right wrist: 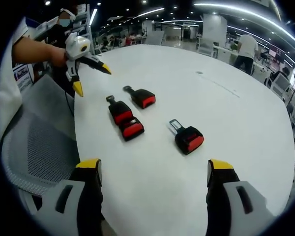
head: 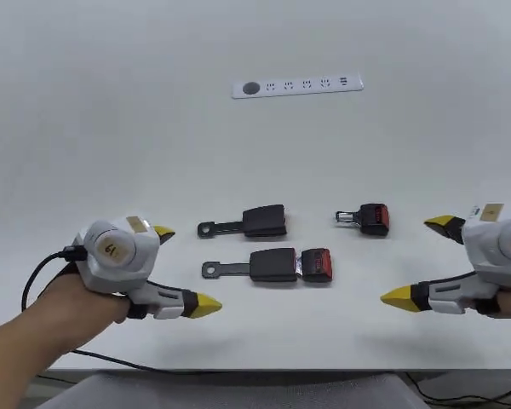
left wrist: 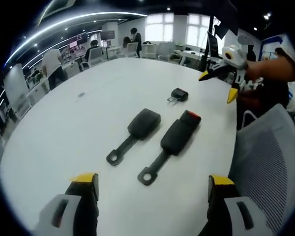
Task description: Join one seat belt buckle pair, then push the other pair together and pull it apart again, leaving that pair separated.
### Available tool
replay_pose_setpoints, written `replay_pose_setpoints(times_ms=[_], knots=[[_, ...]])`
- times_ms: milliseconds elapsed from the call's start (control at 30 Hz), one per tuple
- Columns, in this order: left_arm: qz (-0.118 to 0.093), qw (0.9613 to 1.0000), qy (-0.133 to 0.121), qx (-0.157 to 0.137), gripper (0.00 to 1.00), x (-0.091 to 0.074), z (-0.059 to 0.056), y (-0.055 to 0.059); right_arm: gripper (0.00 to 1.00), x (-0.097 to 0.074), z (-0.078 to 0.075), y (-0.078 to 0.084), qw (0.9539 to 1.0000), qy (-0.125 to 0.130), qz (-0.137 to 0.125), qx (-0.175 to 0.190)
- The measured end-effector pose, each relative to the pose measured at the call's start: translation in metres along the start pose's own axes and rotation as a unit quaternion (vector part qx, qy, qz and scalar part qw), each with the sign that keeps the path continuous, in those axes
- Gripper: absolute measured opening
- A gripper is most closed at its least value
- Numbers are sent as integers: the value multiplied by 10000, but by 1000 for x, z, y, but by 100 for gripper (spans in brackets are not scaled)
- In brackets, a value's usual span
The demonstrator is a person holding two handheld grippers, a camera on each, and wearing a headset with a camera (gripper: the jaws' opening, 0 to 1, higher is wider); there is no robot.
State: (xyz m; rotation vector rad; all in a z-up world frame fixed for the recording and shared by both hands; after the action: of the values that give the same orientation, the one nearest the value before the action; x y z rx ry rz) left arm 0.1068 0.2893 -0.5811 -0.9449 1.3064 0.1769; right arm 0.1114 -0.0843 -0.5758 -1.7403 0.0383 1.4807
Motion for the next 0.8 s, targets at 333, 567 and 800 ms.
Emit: replay_pose_setpoints(times_ms=[333, 567, 800], knots=[[-141, 9985, -35, -521, 100, -9, 0, 11, 100, 1, 7, -5, 9998, 13, -128, 129], [-163, 9982, -38, -580, 100, -10, -3, 14, 100, 1, 9, -2, 9998, 83, -124, 146], [-174, 9979, -69, -613, 100, -11, -5, 14, 100, -2, 15, 0, 9998, 132, -107, 123]])
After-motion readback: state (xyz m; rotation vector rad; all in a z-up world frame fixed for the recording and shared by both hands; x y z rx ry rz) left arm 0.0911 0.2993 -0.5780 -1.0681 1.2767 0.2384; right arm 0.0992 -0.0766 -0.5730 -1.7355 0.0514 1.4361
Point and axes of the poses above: the centre of the closed fingertips' face, and the gripper's own axes: x roughly forward along the fingers, z roughly to its left, y roughly out of its underside, the point moved 7 cm from there along -x, roughly backward along the fingers, and after that the axes turned 13 degrees about z, right-handed, at the moved point
